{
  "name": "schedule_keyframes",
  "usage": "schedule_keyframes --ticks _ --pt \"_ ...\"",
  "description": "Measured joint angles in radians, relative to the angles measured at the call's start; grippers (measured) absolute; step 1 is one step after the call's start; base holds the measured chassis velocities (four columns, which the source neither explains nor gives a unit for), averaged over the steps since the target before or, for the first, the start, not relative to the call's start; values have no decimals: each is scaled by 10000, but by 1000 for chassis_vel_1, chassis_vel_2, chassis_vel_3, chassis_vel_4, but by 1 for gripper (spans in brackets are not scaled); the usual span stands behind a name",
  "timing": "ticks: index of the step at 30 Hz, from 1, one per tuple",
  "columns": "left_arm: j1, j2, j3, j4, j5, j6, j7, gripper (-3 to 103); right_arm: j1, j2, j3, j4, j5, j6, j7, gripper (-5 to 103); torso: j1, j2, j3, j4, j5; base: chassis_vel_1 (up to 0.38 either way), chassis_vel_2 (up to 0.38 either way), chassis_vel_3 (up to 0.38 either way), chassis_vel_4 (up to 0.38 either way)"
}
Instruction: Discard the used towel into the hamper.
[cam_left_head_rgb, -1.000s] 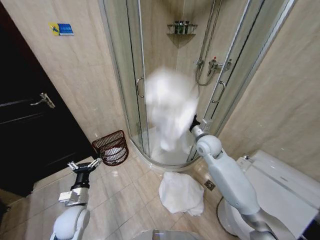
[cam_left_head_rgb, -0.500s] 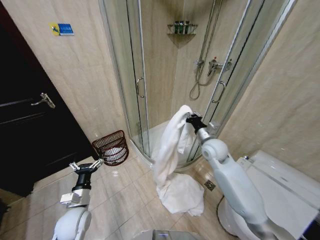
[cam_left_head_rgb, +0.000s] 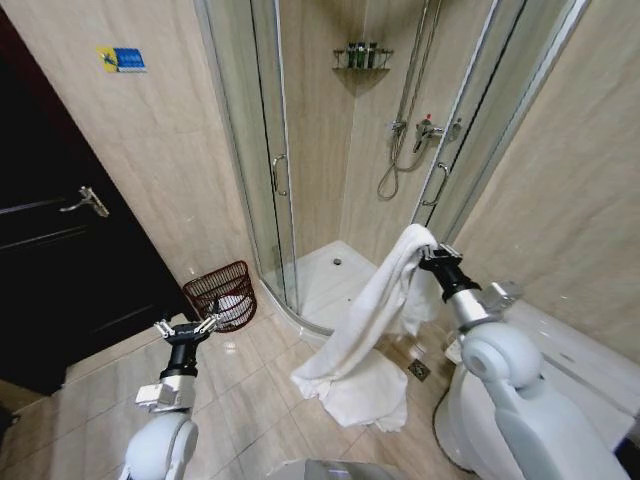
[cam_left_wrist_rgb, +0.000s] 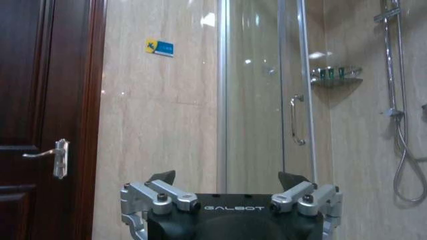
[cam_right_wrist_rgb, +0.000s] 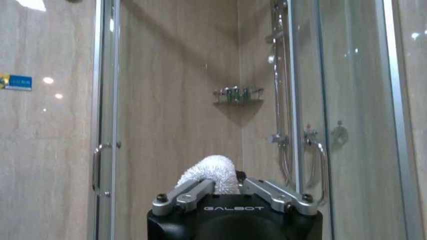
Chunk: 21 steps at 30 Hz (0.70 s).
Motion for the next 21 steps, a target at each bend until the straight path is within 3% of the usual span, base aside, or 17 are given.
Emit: schedule_keyframes --ticks 7,21 --pt "-81 171 -87 -213 -118 360 65 100 -626 -133 325 507 27 -67 136 4 2 0 0 -3 1 0 0 0 0" --pt "115 314 -240 -236 -207 127 116 100 -1253 347 547 740 -284 -40 12 4 1 0 0 0 -1 44 49 40 42"
